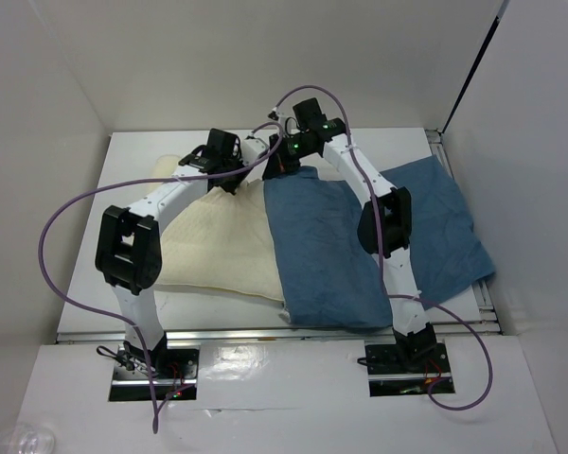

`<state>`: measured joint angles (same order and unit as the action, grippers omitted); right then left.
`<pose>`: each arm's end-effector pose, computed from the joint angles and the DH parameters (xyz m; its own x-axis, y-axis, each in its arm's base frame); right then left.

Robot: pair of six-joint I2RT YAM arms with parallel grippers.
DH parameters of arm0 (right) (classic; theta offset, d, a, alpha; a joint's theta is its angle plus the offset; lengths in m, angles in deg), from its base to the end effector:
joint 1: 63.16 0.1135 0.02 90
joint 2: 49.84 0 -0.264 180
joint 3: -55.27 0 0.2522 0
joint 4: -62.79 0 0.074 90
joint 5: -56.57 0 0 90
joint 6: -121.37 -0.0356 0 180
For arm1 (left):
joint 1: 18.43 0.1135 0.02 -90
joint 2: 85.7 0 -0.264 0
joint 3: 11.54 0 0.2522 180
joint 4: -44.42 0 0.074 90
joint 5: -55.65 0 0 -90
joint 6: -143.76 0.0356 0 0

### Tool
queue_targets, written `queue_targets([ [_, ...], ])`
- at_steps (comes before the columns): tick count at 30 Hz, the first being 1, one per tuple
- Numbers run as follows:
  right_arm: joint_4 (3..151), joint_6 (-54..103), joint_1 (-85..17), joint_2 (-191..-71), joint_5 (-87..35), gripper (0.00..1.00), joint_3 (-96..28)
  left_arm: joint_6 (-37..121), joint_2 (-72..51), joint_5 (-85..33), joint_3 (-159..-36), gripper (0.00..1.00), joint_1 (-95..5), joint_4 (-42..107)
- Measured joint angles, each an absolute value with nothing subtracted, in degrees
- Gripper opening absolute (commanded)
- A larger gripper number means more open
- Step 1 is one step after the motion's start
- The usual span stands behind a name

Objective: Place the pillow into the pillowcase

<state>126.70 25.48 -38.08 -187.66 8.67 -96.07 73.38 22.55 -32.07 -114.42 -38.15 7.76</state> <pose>0.4653 0.2441 0.2724 -0.7661 -0.2745 -0.5812 -0.6263 0.5218 0.5792 0.4092 -0.1482 0.2673 -0.4711 0.5253 -0.7086 0.5554 0.8007 0.2243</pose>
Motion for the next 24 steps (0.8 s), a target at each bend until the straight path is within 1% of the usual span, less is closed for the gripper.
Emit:
queue_targets([
  [8,126.8,26.6,-38.2,-187.7,6.9,0.00,-95.5,73.3,22.2,-32.2,-114.0,0.00,-38.2,8.0],
  [12,126.9,27.2,-39.5,-187.6,4.7,0.00,-93.3,73.3,20.5,-32.2,-112.5,0.00,-38.3,8.7],
  [18,127.1,27.3,-41.7,-187.6,-3.0,0.00,-89.2,73.4,18.3,-32.1,-111.3,0.00,-38.9,9.8],
  [24,127.0,24.7,-42.3,-187.4,-9.4,0.00,-88.8,73.4,18.1,-31.8,-111.1,0.00,-39.4,11.2],
])
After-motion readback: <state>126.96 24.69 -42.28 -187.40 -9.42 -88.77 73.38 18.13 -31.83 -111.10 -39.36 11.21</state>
